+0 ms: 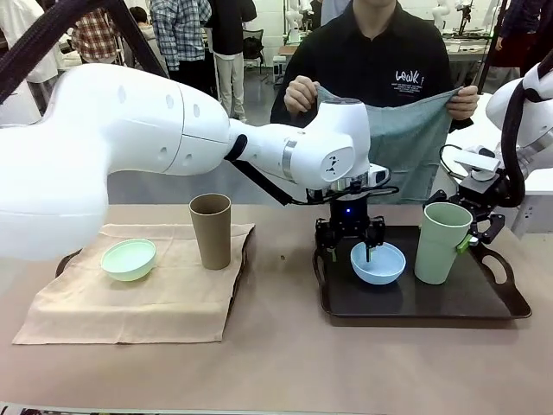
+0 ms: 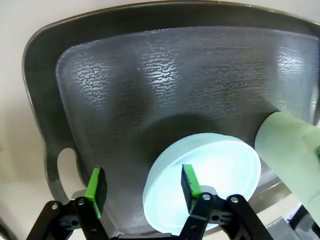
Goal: Set up a tray with a mat and arrange the tableware.
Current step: Pick up the Picnic Bowl and Reusable plastic cup from the Handle tray in front of the human's position and hold them in the air.
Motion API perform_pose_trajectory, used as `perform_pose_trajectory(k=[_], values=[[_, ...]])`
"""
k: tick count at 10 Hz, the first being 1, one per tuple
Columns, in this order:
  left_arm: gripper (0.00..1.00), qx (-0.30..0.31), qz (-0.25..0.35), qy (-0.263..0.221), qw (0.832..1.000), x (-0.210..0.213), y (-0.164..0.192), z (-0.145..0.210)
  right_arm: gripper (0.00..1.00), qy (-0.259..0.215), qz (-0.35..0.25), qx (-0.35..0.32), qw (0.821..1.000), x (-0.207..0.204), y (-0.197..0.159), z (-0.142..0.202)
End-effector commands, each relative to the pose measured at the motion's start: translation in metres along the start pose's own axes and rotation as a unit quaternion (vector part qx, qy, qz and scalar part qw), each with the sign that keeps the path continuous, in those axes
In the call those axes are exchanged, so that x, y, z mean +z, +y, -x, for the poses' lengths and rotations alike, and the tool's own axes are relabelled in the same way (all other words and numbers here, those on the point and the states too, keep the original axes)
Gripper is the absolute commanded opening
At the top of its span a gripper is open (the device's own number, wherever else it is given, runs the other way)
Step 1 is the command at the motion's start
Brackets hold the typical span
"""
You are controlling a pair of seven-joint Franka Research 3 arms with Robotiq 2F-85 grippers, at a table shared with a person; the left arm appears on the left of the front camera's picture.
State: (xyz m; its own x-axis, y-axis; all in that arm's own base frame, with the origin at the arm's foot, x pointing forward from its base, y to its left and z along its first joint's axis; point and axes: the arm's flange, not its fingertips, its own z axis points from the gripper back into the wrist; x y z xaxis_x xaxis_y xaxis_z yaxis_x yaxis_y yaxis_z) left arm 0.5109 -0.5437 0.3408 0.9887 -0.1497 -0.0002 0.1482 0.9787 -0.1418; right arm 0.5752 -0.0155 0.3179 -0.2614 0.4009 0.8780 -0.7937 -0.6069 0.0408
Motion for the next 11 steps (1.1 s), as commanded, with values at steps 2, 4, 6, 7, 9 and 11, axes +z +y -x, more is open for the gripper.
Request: perform_pose_trajectory(k=[2, 4, 6, 7, 9, 11], values=[[0.00, -0.008, 0.002, 0.008, 1.000, 0.004, -0.005, -0.007, 0.00, -0.001, -0.008, 0.009, 1.000, 0.000, 0.007, 0.000], [0.00, -0.004, 0.005, 0.009, 1.000, 0.005, -0.006, -0.008, 0.31, -0.003, -0.009, 0.009, 1.000, 0.003, 0.008, 0.001], [0.00, -0.002, 0.006, 0.008, 1.000, 0.007, -0.007, -0.008, 0.30, -0.003, -0.008, 0.008, 1.000, 0.006, 0.010, 0.001], [0.00, -0.001, 0.008, 0.009, 1.000, 0.009, -0.008, -0.008, 0.00, -0.002, -0.007, 0.006, 1.000, 0.009, 0.011, 0.000], [0.00, 0.001, 0.010, 0.010, 1.000, 0.012, -0.007, -0.007, 0.00, -0.004, -0.004, -0.002, 1.000, 0.013, 0.013, 0.001], [0.00, 0.010, 0.022, 0.020, 1.000, 0.018, -0.007, -0.006, 0.29, -0.007, 0.002, -0.016, 1.000, 0.018, 0.019, -0.006]])
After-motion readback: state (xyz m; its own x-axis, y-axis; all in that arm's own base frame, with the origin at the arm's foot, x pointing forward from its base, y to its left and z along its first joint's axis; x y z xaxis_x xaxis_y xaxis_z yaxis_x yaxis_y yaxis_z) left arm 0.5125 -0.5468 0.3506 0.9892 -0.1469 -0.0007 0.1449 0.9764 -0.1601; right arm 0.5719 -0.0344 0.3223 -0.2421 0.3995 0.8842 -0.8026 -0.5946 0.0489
